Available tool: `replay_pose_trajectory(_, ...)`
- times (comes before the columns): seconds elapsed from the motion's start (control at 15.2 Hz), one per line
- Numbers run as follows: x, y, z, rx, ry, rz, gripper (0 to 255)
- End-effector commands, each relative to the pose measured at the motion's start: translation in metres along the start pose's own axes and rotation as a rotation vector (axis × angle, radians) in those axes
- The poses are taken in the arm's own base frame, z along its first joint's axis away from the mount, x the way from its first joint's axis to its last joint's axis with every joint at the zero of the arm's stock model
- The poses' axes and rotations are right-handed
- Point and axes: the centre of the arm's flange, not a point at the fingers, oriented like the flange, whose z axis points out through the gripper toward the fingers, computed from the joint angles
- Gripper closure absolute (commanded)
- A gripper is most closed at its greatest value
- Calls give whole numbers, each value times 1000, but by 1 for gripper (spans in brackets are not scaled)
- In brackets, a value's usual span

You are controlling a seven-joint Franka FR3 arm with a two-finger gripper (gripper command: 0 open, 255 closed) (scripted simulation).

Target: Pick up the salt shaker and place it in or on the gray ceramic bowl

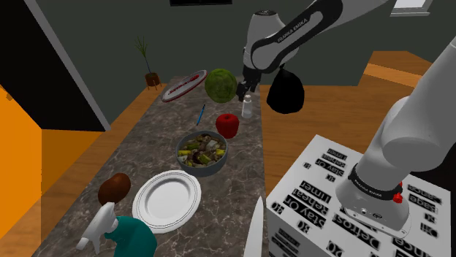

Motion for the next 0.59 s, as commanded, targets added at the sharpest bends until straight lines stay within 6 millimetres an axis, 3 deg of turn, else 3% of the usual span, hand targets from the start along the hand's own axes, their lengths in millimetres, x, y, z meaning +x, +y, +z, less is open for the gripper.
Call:
replay_pose_trajectory(0.0, 0, -1, 10, 0, 1, 0, 0)
replay_pose_trajectory(0.2, 0, -1, 24, 0, 1, 0, 0)
replay_pose_trajectory(0.53, 0, -1, 24, 0, 1, 0, 0)
